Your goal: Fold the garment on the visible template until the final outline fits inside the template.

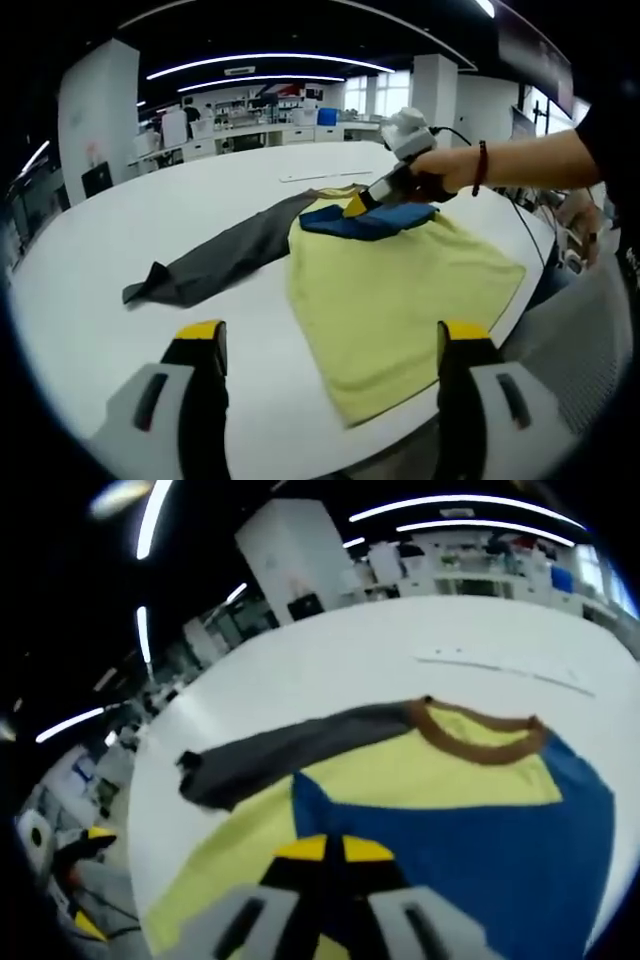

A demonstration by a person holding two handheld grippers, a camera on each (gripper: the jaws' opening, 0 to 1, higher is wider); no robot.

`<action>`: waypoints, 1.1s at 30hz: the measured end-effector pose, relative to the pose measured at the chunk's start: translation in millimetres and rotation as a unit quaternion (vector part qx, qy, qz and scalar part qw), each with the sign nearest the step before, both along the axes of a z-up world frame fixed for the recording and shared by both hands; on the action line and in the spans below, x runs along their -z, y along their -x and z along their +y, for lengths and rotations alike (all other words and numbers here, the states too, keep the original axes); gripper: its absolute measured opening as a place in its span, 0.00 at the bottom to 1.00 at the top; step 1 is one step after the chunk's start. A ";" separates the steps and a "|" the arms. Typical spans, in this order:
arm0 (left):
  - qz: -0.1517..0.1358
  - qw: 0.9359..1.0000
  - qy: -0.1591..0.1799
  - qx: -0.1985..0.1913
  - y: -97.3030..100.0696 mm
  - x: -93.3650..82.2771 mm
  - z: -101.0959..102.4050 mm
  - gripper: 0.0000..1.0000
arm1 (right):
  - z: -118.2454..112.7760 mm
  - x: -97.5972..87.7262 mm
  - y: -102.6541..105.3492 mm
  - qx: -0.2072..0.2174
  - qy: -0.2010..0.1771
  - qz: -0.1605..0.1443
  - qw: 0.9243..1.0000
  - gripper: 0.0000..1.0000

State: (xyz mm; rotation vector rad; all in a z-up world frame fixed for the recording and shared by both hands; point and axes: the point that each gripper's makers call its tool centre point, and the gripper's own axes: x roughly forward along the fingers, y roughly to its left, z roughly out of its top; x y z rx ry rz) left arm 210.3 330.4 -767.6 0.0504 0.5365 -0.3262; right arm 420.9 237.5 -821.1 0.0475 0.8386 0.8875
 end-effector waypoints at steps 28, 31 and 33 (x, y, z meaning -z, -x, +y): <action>-0.003 1.000 -0.001 0.003 -0.9 0.9 -0.3 0.83 | 30.6 19.1 65.3 -0.108 0.019 -0.003 0.994 0.06; -0.003 1.000 -0.002 0.004 -0.7 1.6 0.9 0.83 | 33.2 18.0 70.5 -0.116 0.017 -0.004 0.993 0.07; -0.003 1.000 -0.003 0.005 -0.5 1.4 0.4 0.83 | 35.6 20.4 68.0 -0.119 0.016 -0.005 0.993 0.06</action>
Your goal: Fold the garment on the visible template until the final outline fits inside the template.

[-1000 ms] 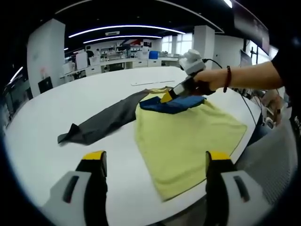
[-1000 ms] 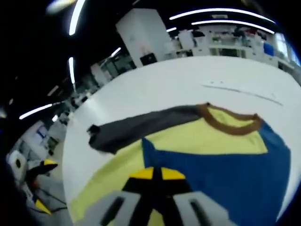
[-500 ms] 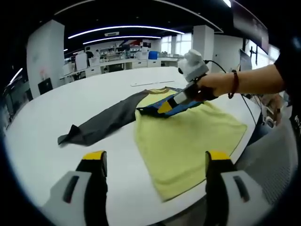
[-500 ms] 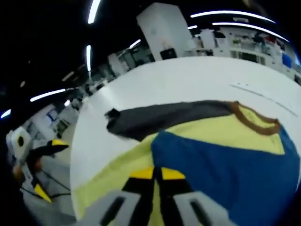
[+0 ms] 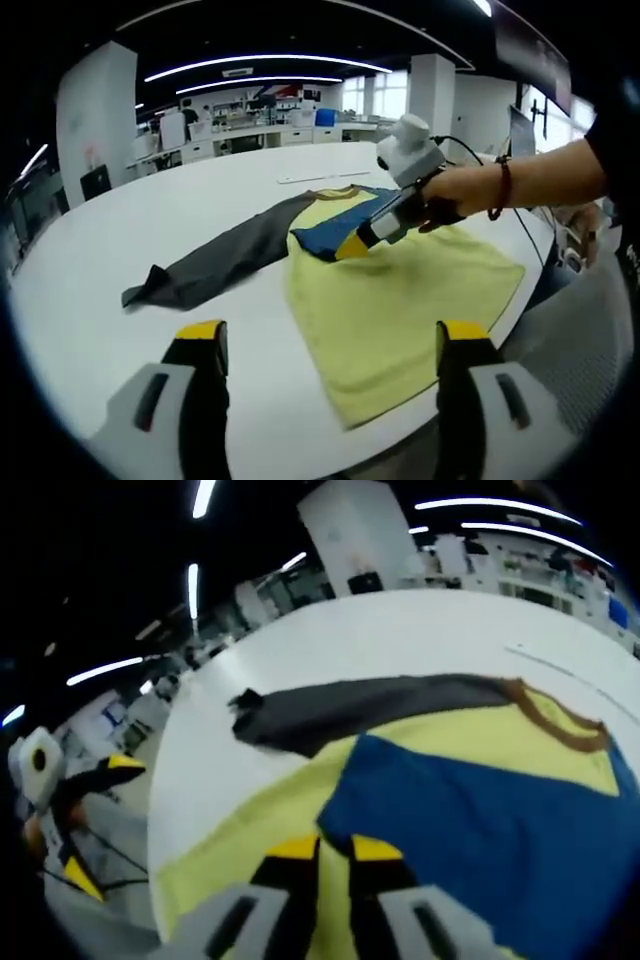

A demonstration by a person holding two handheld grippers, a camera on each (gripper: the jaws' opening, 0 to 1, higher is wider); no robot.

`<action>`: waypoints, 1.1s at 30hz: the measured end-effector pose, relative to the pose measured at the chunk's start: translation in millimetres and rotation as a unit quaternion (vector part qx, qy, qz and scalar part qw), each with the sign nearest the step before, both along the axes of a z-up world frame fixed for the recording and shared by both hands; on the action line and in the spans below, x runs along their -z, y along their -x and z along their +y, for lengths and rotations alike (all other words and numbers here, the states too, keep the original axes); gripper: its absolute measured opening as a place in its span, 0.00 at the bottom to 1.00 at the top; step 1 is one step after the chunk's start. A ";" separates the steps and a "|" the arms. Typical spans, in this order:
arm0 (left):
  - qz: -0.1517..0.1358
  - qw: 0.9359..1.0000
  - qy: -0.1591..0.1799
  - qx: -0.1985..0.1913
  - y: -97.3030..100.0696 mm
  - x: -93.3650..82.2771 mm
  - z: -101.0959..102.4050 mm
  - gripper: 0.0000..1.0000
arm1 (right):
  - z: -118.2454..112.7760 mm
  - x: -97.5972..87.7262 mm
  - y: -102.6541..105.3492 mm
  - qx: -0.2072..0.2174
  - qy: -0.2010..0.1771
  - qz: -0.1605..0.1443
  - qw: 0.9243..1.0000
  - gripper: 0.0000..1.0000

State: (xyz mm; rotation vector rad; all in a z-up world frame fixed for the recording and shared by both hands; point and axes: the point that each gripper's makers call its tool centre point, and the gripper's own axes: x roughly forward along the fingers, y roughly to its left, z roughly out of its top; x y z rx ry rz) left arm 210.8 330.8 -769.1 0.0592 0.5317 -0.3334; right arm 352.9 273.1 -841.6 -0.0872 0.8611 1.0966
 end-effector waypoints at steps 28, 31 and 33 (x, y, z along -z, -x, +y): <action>-0.021 1.000 -0.002 -0.008 -3.6 -9.8 -0.9 0.94 | -15.6 -29.9 -7.5 0.004 -0.013 -0.048 0.999 0.64; -0.024 1.000 -0.004 -0.012 -4.3 -10.0 0.3 0.98 | -25.9 -33.1 -14.3 0.018 -0.018 -0.046 0.999 0.74; -0.025 1.000 -0.005 -0.013 -4.6 -10.0 1.0 0.99 | -33.7 -35.9 -16.2 0.022 -0.019 -0.048 0.998 0.75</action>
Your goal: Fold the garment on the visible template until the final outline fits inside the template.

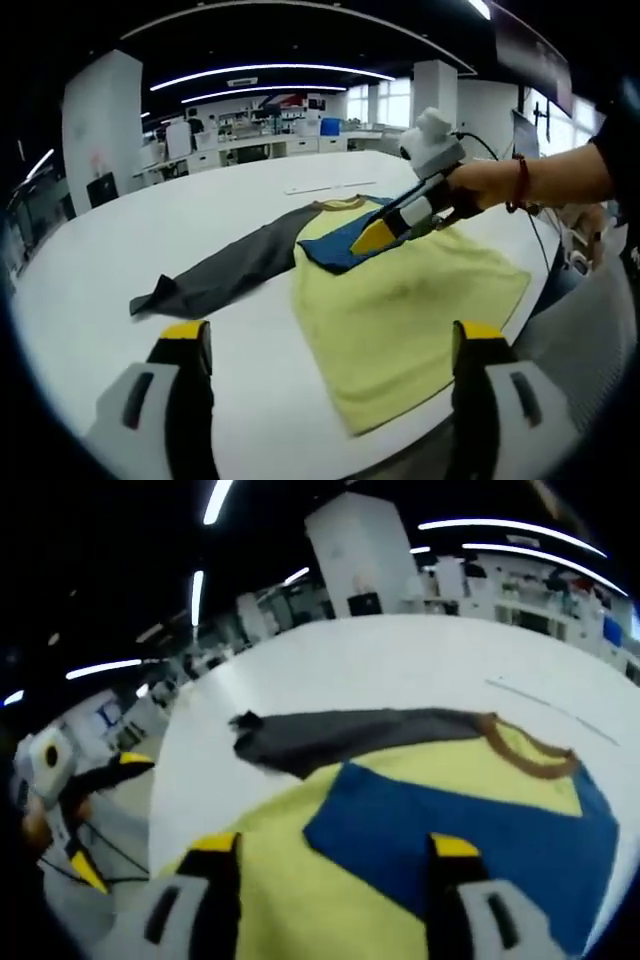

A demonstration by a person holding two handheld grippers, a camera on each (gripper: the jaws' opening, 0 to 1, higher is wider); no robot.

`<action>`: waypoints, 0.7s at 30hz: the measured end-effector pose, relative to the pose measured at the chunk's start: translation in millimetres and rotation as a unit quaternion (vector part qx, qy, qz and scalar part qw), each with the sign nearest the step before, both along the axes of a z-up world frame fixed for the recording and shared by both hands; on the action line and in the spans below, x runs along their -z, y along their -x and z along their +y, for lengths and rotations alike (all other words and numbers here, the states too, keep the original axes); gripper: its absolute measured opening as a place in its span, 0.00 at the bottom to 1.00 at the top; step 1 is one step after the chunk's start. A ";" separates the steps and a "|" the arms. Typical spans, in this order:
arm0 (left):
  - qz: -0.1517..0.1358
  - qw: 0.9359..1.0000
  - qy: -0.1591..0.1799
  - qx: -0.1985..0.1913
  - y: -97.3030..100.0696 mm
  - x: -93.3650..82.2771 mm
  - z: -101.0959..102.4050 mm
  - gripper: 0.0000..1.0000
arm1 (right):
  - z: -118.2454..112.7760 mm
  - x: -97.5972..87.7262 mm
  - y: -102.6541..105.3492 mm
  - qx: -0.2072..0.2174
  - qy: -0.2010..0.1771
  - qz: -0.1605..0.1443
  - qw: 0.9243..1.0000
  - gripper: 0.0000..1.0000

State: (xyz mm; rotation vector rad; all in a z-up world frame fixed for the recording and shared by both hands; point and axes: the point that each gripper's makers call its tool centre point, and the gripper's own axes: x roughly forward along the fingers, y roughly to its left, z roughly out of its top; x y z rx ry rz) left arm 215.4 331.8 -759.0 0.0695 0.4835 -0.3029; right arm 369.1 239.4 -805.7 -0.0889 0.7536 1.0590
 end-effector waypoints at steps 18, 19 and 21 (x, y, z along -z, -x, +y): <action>0.002 1.000 0.005 0.002 -3.1 9.5 11.3 0.99 | -87.1 -13.4 -20.9 0.067 0.035 -0.040 0.996 0.85; 0.002 1.000 0.005 0.002 -3.1 10.1 11.8 0.99 | -91.9 -13.9 -21.5 0.069 0.038 -0.043 0.996 0.84; 0.004 1.000 0.004 0.004 -3.2 12.5 13.7 0.99 | -107.1 -14.0 -25.4 0.080 0.046 -0.049 0.995 0.84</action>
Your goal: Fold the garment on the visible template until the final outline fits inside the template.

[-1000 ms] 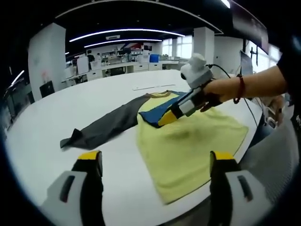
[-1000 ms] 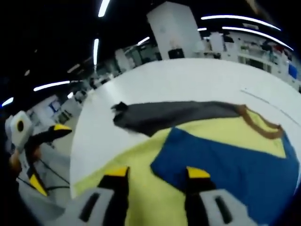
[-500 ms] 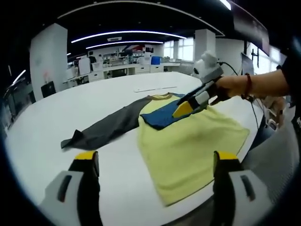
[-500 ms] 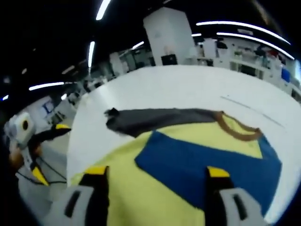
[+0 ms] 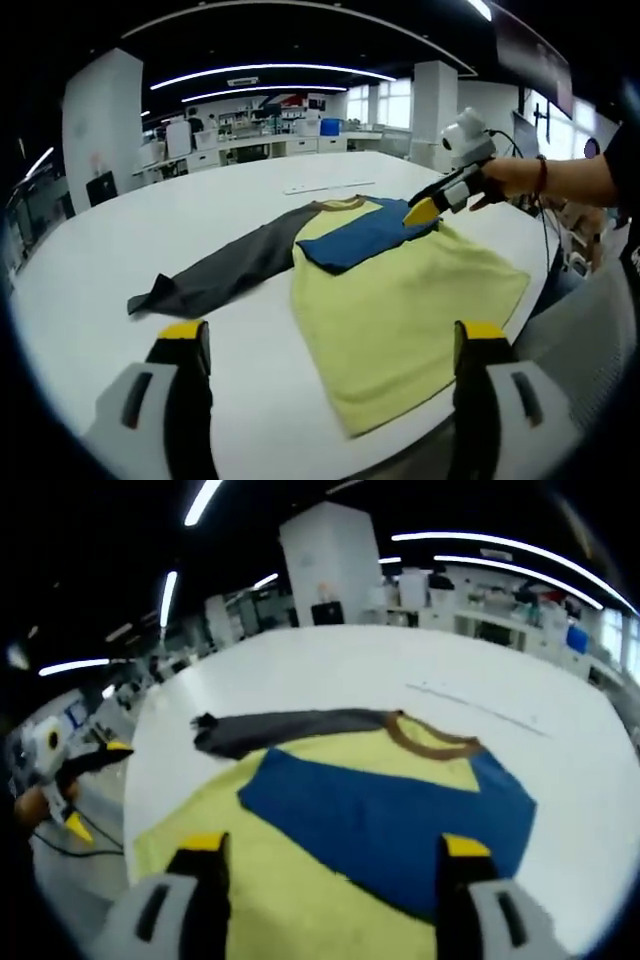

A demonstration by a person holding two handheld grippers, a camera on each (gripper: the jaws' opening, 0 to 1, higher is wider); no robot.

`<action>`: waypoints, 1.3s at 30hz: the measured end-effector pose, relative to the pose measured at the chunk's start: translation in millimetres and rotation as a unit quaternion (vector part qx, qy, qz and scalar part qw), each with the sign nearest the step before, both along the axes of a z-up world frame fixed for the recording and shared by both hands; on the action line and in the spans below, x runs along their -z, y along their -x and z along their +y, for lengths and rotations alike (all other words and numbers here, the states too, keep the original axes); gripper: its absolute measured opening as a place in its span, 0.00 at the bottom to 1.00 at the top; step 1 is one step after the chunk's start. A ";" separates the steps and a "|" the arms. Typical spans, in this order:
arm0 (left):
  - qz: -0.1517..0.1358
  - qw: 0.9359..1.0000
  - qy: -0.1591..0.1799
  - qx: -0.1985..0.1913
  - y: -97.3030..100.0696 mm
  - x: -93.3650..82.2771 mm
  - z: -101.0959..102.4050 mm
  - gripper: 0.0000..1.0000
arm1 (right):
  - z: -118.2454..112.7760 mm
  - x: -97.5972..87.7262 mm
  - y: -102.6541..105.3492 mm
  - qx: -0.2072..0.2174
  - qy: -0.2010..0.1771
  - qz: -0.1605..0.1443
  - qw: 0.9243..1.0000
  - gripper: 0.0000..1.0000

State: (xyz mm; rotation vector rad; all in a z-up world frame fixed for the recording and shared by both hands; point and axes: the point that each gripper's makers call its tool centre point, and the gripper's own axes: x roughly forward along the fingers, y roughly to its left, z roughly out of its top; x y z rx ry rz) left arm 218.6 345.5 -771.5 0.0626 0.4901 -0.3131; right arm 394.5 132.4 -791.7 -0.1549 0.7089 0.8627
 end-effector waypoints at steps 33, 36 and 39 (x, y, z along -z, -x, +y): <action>0.008 1.000 -0.011 0.006 2.4 0.5 -11.3 0.94 | -114.8 20.5 -23.4 0.120 -0.012 0.016 0.993 0.53; 0.009 1.000 -0.012 0.005 3.1 -1.2 -14.9 0.94 | -120.8 23.0 -25.0 0.128 -0.015 0.017 0.992 0.46; 0.010 1.000 -0.012 0.005 3.5 -2.1 -16.2 0.93 | -125.6 25.3 -27.5 0.132 -0.017 0.018 0.991 0.41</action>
